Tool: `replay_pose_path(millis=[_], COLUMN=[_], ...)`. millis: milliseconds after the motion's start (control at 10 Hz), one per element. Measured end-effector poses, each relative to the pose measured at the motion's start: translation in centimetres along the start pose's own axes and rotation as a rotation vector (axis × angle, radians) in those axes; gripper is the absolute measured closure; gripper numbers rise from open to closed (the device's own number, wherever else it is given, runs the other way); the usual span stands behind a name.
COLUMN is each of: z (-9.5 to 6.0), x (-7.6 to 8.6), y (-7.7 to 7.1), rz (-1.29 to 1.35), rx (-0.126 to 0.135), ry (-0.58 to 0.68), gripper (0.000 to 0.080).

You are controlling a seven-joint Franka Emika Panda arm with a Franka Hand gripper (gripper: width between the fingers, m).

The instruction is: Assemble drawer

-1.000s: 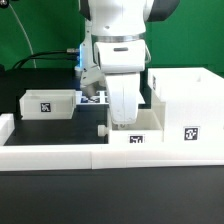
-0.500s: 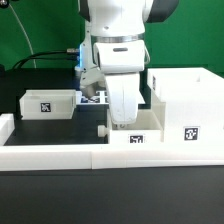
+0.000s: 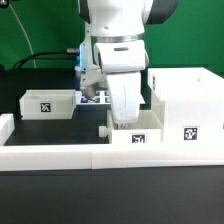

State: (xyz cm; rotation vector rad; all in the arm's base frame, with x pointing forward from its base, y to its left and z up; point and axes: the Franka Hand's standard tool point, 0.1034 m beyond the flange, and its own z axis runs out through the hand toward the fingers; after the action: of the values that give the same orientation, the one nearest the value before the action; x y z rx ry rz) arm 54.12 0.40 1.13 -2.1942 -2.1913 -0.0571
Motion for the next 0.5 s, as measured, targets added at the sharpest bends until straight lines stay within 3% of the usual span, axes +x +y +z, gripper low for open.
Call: replay_pose_path(millis=[500], z=[0.03], x=[0.14], y=[-0.03], rz=[0.001], rx=[-0.001], ry=[0.001], gripper=[0.0758])
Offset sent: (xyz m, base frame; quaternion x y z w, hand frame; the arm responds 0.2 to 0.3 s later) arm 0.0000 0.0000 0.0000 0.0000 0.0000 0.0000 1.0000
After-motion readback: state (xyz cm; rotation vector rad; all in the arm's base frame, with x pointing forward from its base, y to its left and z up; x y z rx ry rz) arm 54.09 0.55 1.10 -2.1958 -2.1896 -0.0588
